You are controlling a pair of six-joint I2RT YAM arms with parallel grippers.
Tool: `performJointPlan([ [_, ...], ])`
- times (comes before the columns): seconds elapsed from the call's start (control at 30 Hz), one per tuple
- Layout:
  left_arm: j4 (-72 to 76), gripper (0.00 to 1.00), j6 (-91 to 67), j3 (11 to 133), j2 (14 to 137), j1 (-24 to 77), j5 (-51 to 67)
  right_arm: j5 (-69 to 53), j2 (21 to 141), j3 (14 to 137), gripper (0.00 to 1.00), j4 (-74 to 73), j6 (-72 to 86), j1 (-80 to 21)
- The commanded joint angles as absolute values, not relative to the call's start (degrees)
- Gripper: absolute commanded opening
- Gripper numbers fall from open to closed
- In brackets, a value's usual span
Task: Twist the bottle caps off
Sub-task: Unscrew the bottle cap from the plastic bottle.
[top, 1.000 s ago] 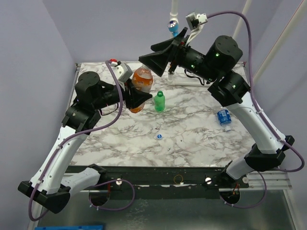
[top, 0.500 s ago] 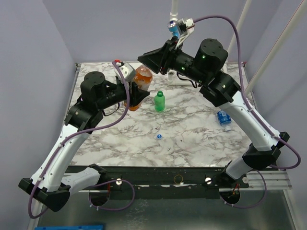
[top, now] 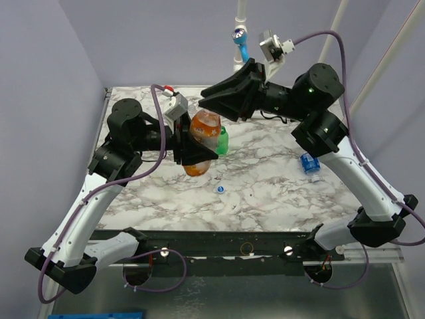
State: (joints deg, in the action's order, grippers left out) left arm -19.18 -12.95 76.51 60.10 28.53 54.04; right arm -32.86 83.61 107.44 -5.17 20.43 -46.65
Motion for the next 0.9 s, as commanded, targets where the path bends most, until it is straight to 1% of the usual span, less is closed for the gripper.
performJointPlan([
  [0.0,-10.95,0.0,-27.22,79.86,60.25,28.74,71.68,-54.02,80.64,101.18,0.01,6.07,22.93,-46.63],
  [0.1,-10.99,0.0,-27.25,80.0,60.3,28.76,73.27,-60.26,80.95,100.66,0.0,8.33,24.41,-46.24],
  [0.2,-10.9,0.0,-26.62,79.01,59.82,28.74,73.33,-62.07,81.31,101.37,0.01,6.81,24.1,-45.67],
  [0.23,-10.9,0.0,-25.93,78.44,59.47,28.7,73.16,-59.93,81.09,101.37,0.14,5.1,22.48,-45.53],
  [0.27,-11.05,0.0,-25.2,77.95,59.21,28.65,72.11,-53.6,80.67,101.73,0.47,1.64,20.49,-45.53],
  [0.3,-11.35,0.0,-24.0,77.31,58.75,28.61,70.39,-46.25,80.52,102.24,0.72,-2.14,18.66,-45.53],
  [0.33,-11.97,0.0,-22.1,76.54,58.22,28.57,67.27,-38.44,80.35,102.92,0.89,-5.35,17.85,-45.53],
  [0.37,-12.89,0.0,-18.76,75.86,57.57,28.56,63.87,-32.08,80.12,103.17,1.0,-7.19,17.18,-45.53],
  [0.4,-14.08,0.0,-15.82,74.98,57.08,28.56,59.33,-27.0,79.55,102.82,1.0,-7.76,16.87,-45.53],
  [0.47,-15.48,0.0,-9.14,73.21,56.08,28.56,50.69,-21.43,78.36,101.5,1.0,-6.7,17.45,-45.53],
  [0.57,-15.79,0.0,-1.6,70.91,55.11,28.64,39.26,-17.93,78.41,102.07,1.0,-6.74,18.27,-45.57],
  [0.63,-16.01,0.0,2.24,69.74,54.71,28.65,34.1,-16.47,80.16,105.34,1.0,-9.73,18.28,-45.62],
  [0.73,-17.39,0.0,4.31,69.78,55.35,28.74,28.6,-15.8,82.77,108.89,1.0,-12.86,18.16,-45.87],
  [0.87,-17.97,0.0,5.48,70.09,55.93,28.91,25.57,-12.86,86.2,112.67,1.0,-16.74,18.49,-45.97],
])
